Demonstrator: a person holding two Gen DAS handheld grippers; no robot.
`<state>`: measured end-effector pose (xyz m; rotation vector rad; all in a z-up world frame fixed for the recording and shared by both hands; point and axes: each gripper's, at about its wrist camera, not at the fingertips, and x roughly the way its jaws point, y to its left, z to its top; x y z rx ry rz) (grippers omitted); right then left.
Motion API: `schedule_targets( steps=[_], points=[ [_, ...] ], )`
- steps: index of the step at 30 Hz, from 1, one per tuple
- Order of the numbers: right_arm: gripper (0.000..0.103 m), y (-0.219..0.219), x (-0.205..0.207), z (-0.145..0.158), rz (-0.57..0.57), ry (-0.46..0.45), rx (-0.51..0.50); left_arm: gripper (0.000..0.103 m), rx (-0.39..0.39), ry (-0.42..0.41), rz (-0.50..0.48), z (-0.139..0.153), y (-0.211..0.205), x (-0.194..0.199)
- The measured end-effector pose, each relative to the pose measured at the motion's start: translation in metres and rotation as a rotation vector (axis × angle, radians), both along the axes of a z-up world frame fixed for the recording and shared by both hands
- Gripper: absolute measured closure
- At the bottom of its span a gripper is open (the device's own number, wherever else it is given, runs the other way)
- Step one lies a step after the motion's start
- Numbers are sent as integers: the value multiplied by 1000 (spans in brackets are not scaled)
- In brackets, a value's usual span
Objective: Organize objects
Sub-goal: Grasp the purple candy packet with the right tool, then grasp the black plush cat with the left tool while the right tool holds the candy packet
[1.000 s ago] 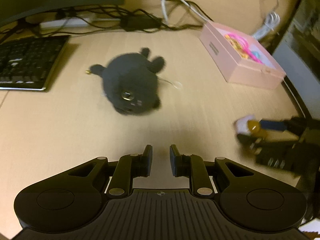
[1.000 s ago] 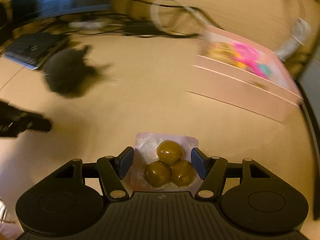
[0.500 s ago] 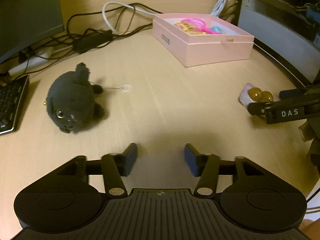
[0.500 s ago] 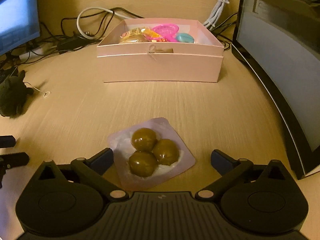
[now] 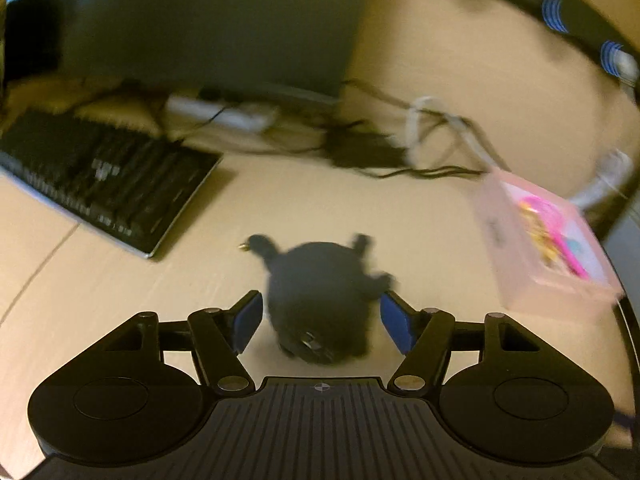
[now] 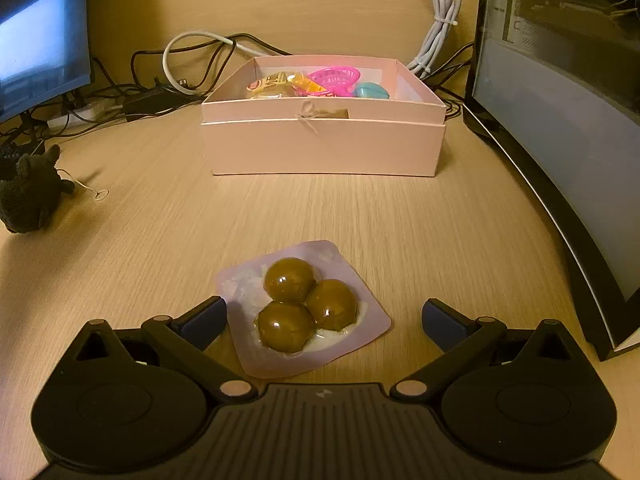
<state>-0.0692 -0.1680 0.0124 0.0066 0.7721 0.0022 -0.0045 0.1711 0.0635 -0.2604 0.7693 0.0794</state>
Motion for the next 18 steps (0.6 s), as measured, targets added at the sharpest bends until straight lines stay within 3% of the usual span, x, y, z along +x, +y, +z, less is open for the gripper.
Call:
schedule_targets(
  steps=[4, 8, 15, 16, 18],
  points=[
    [0, 0, 0, 0, 3, -1, 0, 15, -91, 56, -4, -17, 10, 29],
    [0, -1, 3, 1, 70, 16, -1, 18, -138, 83, -29, -28, 6, 40],
    [1, 0, 15, 7, 123, 78, -1, 24, -96, 68, -140, -24, -8, 30],
    [3, 1, 15, 8, 124, 84, -2, 25, -90, 66, -169, -22, -11, 25],
    [23, 5, 14, 13, 147, 92, -8, 25, -74, 65, -244, -19, -22, 13]
  ],
)
